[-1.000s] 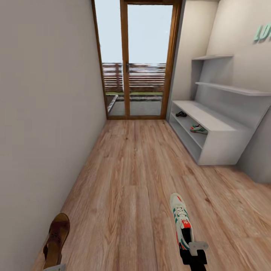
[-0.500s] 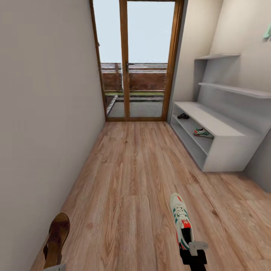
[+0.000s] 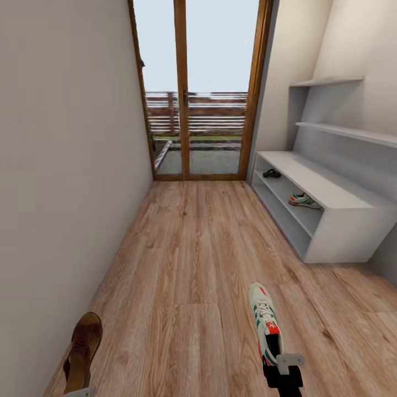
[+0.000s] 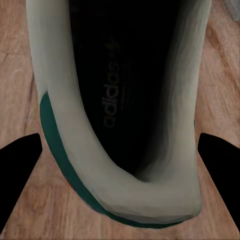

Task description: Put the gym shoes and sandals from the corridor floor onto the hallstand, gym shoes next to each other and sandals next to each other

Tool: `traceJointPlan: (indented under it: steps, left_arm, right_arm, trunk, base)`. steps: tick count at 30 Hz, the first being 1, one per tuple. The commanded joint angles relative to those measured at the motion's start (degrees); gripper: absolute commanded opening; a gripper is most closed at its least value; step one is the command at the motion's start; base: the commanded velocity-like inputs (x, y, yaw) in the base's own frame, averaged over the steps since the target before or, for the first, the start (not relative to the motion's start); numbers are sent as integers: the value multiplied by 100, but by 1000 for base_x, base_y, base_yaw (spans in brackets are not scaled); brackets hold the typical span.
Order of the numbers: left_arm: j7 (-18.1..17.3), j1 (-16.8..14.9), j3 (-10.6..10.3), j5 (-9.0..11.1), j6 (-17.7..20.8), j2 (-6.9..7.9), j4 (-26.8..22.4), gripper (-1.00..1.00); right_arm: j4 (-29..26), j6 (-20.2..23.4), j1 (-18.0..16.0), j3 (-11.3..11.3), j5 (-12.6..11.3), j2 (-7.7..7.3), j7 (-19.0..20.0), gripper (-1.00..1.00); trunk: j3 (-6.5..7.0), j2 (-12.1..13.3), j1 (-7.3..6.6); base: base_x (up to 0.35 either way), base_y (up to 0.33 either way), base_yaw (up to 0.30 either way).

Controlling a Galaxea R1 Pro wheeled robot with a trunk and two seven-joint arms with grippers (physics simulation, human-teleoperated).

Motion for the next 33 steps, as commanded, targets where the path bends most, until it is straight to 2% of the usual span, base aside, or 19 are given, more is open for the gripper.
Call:
traceJointPlan:
  steps: [1, 33]
  left_arm:
    - [-17, -5, 56, -78, -19, -1, 3, -100]
    - [-9, -4, 56, -69, -19, -1, 3, -100]
  right_arm:
    - [3, -1, -3, 48, 21, 0, -54, -100]
    - [3, -1, -1, 48, 21, 0, -45, -100]
  trunk:
    - [-5, -2, 2]
    - [-5, -2, 2]
  base:
    - [338, 0, 0]
    - [338, 0, 0]
